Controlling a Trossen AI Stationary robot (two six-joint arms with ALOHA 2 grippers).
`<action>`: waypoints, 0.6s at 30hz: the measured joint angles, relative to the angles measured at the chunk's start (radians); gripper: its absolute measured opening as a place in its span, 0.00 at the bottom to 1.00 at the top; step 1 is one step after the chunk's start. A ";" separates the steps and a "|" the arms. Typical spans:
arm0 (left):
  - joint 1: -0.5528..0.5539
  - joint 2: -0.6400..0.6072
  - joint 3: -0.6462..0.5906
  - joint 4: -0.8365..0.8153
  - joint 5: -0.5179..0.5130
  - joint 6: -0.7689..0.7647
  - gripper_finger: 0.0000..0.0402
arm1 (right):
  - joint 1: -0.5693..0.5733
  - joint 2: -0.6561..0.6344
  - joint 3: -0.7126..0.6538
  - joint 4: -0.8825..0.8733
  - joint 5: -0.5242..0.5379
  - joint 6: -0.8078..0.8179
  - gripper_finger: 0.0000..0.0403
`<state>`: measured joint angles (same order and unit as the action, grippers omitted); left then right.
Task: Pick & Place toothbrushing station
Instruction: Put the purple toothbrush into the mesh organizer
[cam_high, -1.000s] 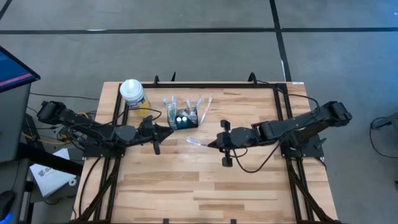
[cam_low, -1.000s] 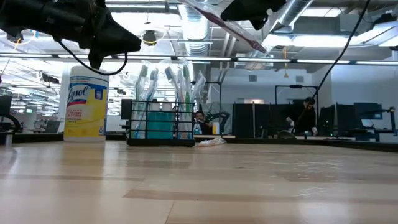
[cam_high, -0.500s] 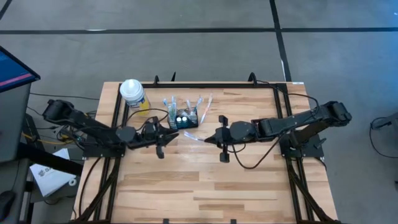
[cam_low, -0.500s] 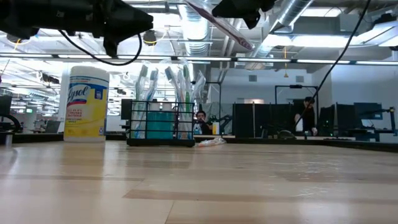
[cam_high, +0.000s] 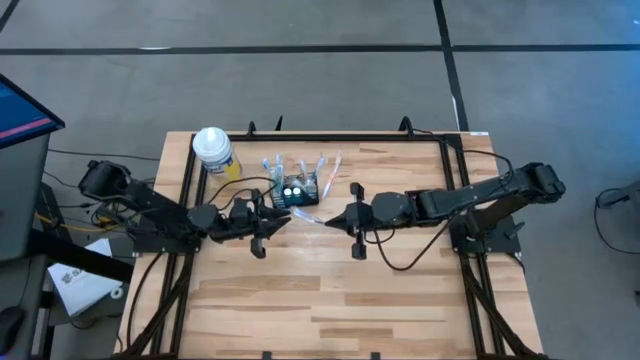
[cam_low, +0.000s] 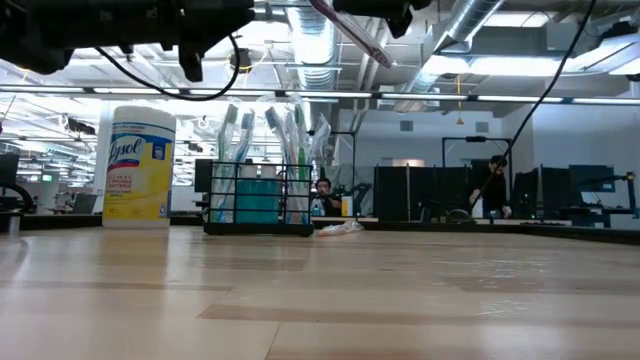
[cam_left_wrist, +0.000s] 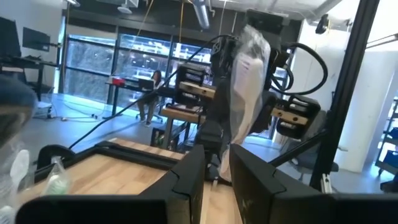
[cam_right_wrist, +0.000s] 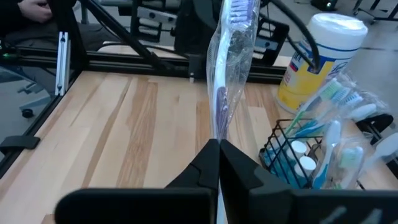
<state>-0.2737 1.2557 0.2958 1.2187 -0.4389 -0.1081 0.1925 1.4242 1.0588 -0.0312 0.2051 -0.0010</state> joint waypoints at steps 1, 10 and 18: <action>0.000 0.010 0.000 0.014 0.000 0.000 0.18 | 0.000 0.000 0.000 0.005 0.000 0.000 0.00; 0.007 0.128 0.108 0.027 0.000 0.076 0.19 | -0.006 0.000 0.000 0.018 0.000 -0.007 0.00; 0.007 0.193 0.165 0.026 0.004 0.104 0.34 | -0.006 0.000 0.000 0.016 0.000 -0.007 0.00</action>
<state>-0.2668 1.4487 0.4613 1.2446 -0.4350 -0.0038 0.1868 1.4246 1.0588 -0.0154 0.2054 -0.0082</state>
